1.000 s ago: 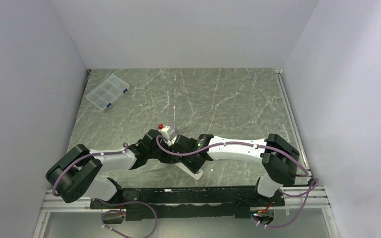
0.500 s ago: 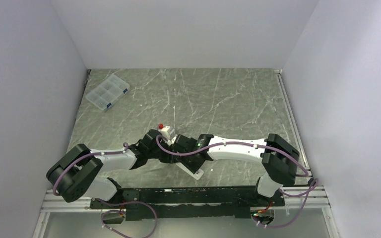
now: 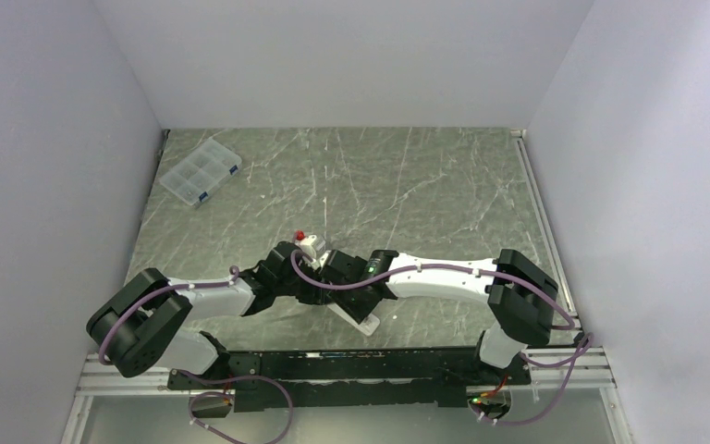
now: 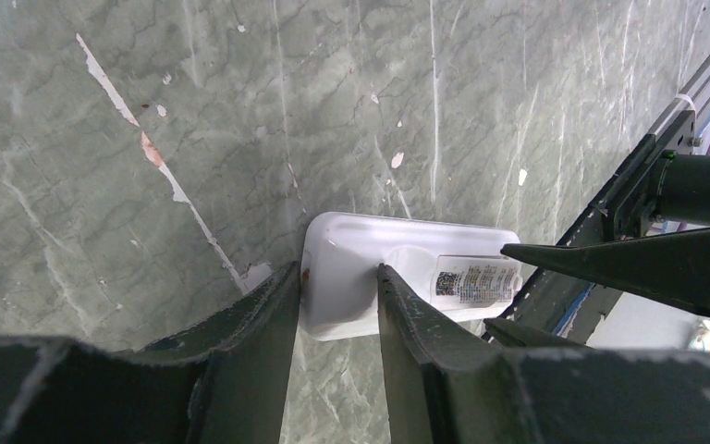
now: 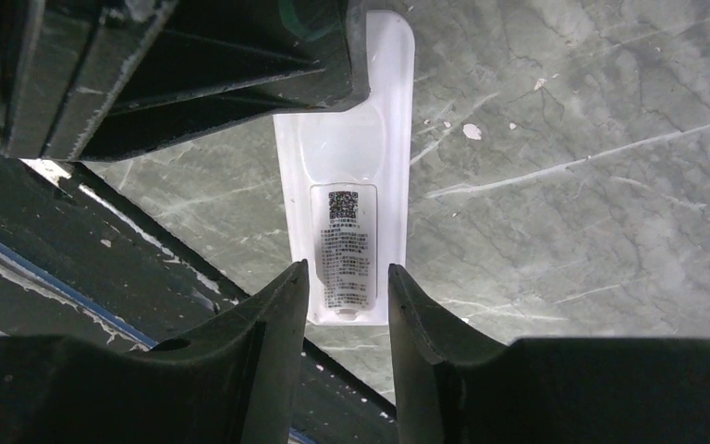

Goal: Load the batteries into the remote control
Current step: Load the battery cover into the remote control.

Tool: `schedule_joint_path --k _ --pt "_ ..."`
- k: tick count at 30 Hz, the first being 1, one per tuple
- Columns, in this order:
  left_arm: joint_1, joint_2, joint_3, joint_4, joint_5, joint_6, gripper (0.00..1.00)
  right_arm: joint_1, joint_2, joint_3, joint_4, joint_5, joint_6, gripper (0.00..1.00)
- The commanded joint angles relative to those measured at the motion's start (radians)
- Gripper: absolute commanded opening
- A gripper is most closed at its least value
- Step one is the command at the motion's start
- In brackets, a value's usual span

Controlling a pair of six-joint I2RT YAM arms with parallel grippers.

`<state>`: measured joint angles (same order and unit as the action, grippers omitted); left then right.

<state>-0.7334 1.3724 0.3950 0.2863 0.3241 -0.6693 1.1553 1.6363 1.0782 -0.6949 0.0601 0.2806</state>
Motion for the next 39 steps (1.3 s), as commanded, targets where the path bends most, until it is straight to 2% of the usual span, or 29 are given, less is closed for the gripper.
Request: schedule_joint_path --k 1,6,11,18,39 --pt "-0.002 0.011 0.010 -0.007 0.015 0.012 0.42 -0.003 -0.043 0.024 0.014 0.029 0.016 0.40" --pt "-0.001 0.014 0.012 -0.009 0.012 0.014 0.42 -0.004 -0.096 -0.001 0.011 0.032 0.037 0.36" --pt "-0.003 0.013 0.015 -0.014 0.010 0.016 0.42 -0.004 -0.138 -0.033 0.013 0.022 0.056 0.14" --pt "-0.002 0.015 0.015 -0.016 0.010 0.015 0.42 -0.004 -0.150 -0.079 0.030 0.008 0.072 0.00" --pt "-0.003 0.025 0.019 -0.016 0.013 0.016 0.42 -0.005 -0.148 -0.104 0.058 -0.011 0.086 0.00"
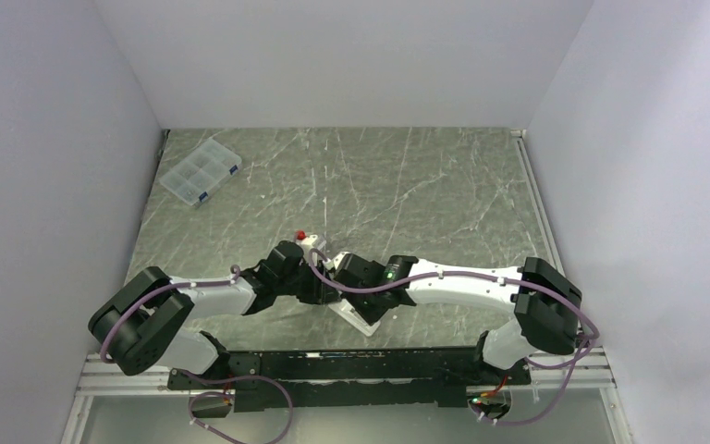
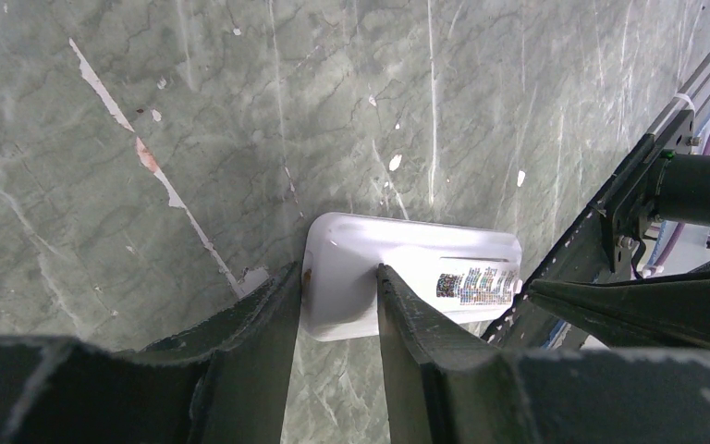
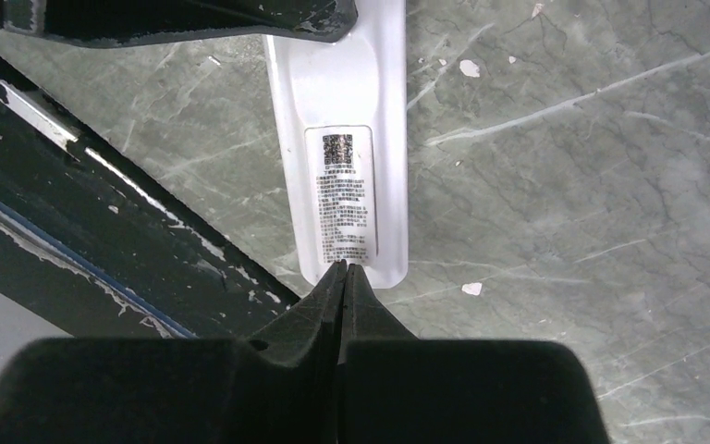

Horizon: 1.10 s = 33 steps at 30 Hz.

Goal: Load the batteries into the remote control
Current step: Load the battery cover into the remote control.

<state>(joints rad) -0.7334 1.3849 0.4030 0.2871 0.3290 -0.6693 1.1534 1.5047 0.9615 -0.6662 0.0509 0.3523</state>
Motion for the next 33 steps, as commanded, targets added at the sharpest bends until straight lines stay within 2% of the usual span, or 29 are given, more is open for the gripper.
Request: schedule_joint_path --k 1,26,33 --pt "-0.002 0.013 0.012 -0.017 0.008 0.016 0.42 -0.004 -0.014 0.012 0.031 -0.004 0.014 0.00" --pt "-0.003 0.016 0.007 -0.011 0.008 0.012 0.42 -0.002 0.042 -0.070 0.105 -0.054 0.037 0.00" --pt "-0.002 0.016 0.009 -0.012 0.007 0.013 0.41 -0.003 0.016 -0.017 0.075 0.023 0.031 0.00"
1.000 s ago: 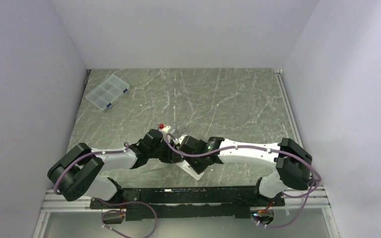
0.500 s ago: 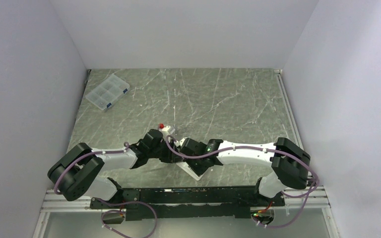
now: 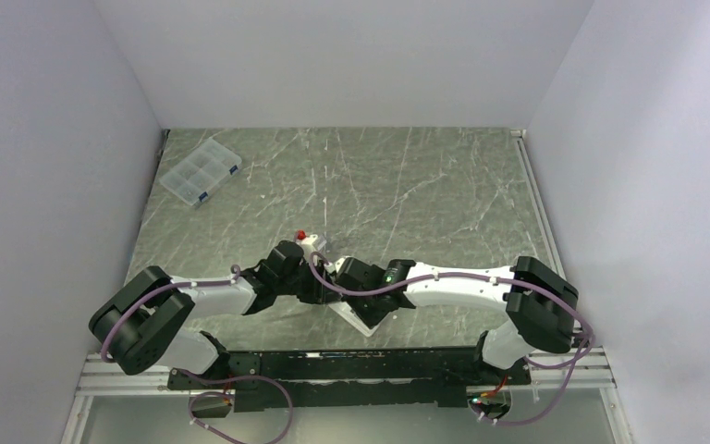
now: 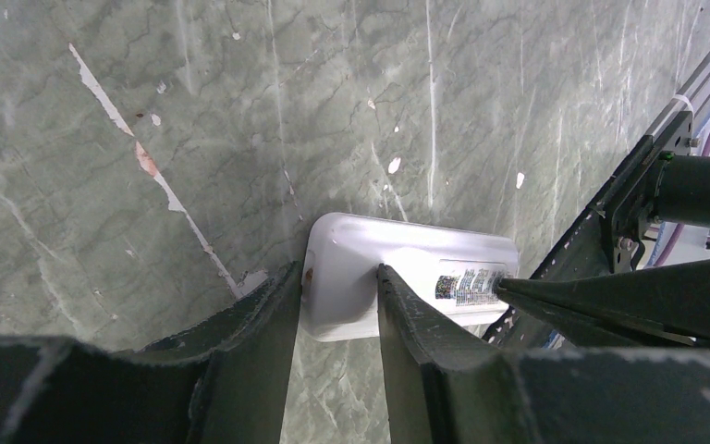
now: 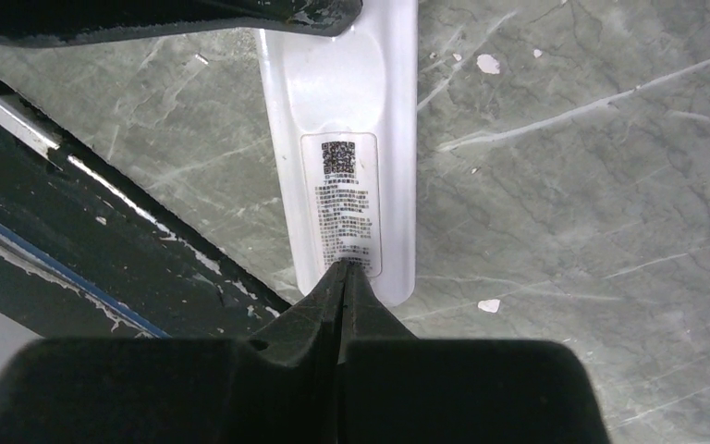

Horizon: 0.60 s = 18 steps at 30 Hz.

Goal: Load the batteries into the remote control
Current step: Load the battery cover into the remote control.

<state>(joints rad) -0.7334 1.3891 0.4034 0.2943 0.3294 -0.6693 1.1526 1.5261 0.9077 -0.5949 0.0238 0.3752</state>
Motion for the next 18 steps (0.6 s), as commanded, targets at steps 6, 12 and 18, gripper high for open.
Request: schedule_joint_path --k 6,12,18 --pt "-0.003 0.019 0.010 -0.015 0.008 0.012 0.42 -0.002 -0.026 0.082 -0.014 0.087 0.000 0.00" --pt "-0.002 0.015 0.009 -0.017 0.008 0.012 0.41 -0.002 -0.006 0.097 0.006 0.088 -0.007 0.00" --pt "-0.003 0.016 0.009 -0.017 0.008 0.012 0.41 -0.009 0.031 0.085 0.048 0.074 -0.012 0.00"
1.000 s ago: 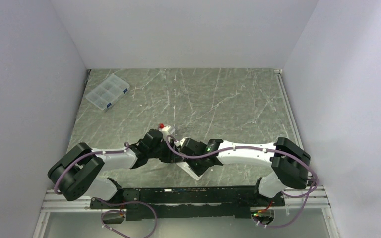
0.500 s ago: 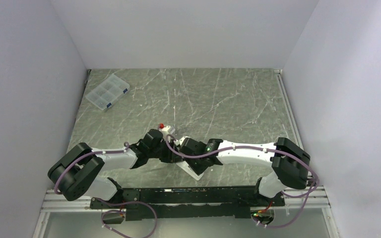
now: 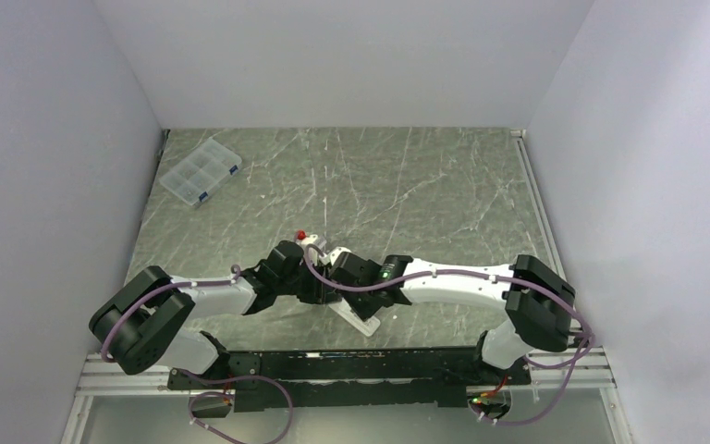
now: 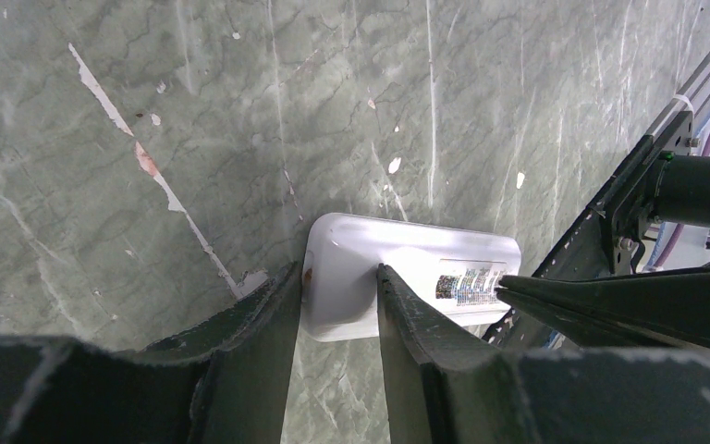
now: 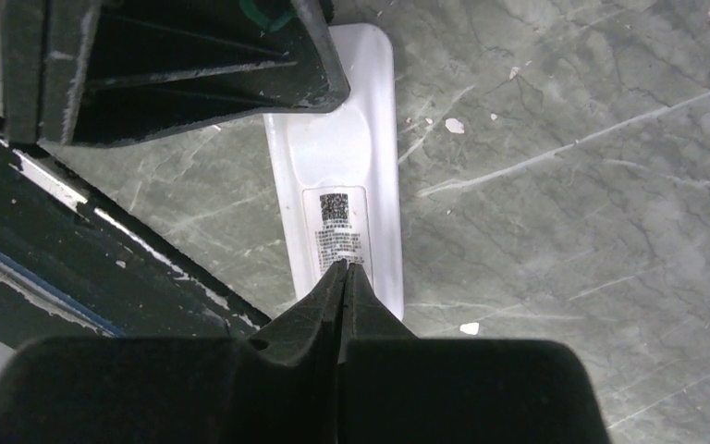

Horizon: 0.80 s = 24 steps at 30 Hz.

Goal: Load the batteries into the remote control
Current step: Load the battery cover into the remote control.

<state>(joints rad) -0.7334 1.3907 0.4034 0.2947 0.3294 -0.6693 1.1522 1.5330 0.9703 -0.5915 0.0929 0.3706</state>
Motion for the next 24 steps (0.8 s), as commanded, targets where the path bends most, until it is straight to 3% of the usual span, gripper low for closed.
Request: schedule_joint_path --k 1,19,24 --pt "-0.002 0.013 0.007 -0.017 0.008 0.012 0.41 -0.010 0.030 0.018 0.053 0.003 -0.007 0.00" --pt "-0.002 0.006 0.017 -0.035 0.004 0.014 0.42 -0.020 0.029 0.003 0.059 0.001 -0.004 0.00" --pt "-0.002 -0.005 0.037 -0.072 0.000 0.027 0.44 -0.023 -0.024 0.017 0.042 0.050 -0.006 0.16"
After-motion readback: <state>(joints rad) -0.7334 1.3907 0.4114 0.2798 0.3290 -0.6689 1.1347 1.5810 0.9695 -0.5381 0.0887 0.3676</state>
